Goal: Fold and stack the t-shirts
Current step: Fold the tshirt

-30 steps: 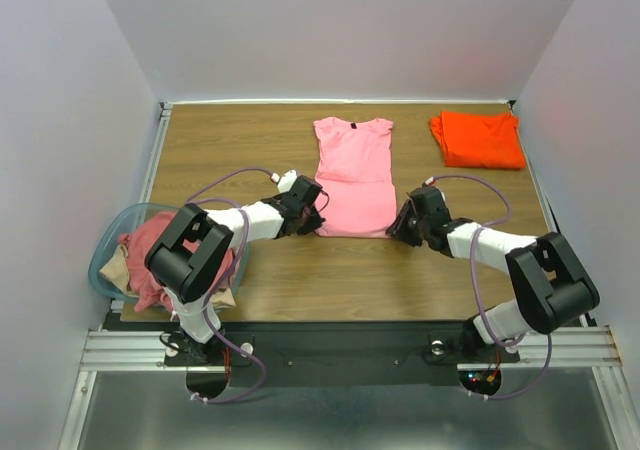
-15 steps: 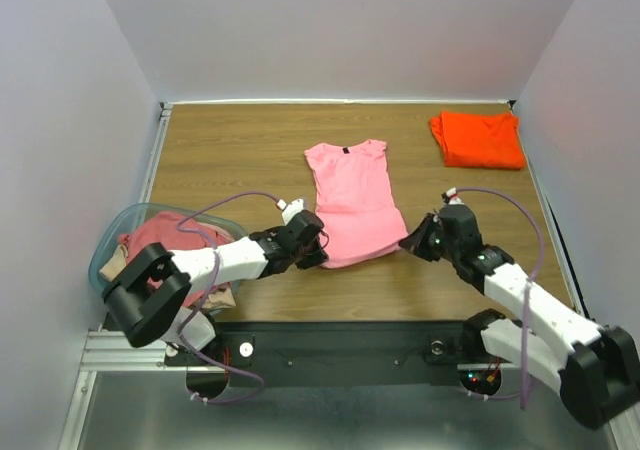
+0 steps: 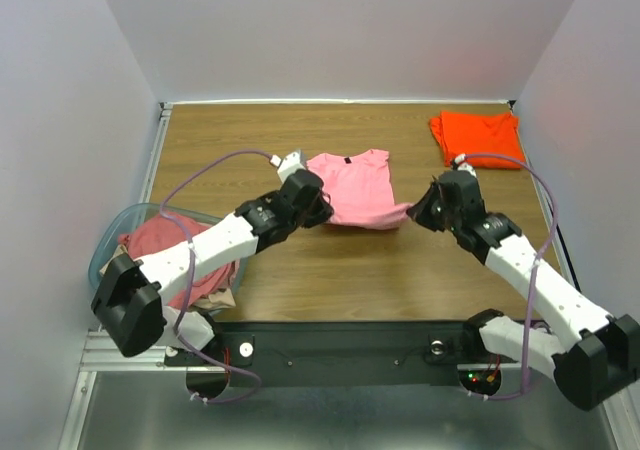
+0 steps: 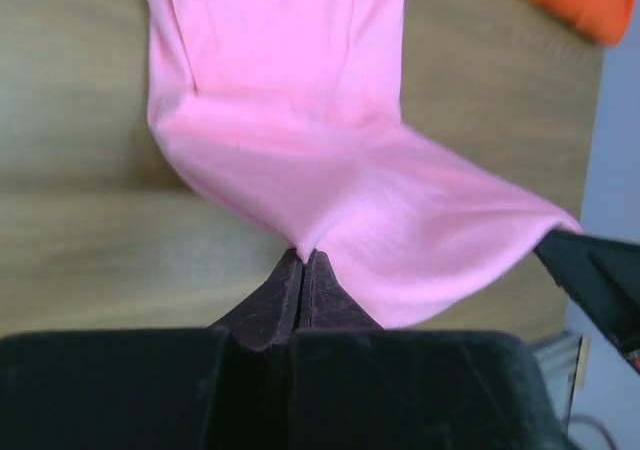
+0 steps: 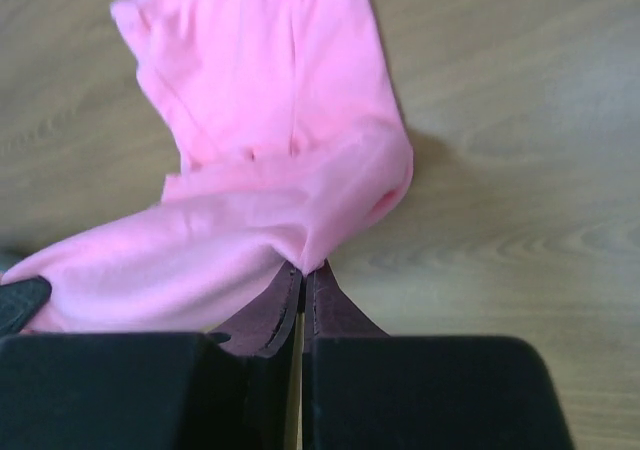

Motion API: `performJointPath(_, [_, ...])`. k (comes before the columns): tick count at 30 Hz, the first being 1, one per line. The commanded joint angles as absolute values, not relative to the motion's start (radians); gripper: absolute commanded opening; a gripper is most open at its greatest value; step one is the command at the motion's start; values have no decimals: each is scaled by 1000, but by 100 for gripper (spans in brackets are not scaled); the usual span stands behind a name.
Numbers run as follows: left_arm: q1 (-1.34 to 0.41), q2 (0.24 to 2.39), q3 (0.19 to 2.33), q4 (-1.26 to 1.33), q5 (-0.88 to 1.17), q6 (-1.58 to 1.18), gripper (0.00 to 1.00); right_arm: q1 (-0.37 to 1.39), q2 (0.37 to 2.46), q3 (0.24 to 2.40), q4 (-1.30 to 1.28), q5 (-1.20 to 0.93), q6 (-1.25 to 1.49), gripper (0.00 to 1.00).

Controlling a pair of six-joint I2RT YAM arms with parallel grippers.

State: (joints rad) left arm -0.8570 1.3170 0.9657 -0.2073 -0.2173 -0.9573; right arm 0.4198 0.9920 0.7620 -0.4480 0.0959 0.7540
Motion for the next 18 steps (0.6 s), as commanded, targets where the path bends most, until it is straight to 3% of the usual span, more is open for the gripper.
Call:
performJointPath(1, [-744,1414,1107,-222,-226,-847,0,417,1090,932,-428,322,726,0])
performJointPath(9, [-617,1604,1324,-233,-196,-752,0,393,1359,1178,-390,400,617,0])
performJointPath(18, [-514,1782,1497,-229,-121,-695,0,276,1656,1377,-296,166,551,0])
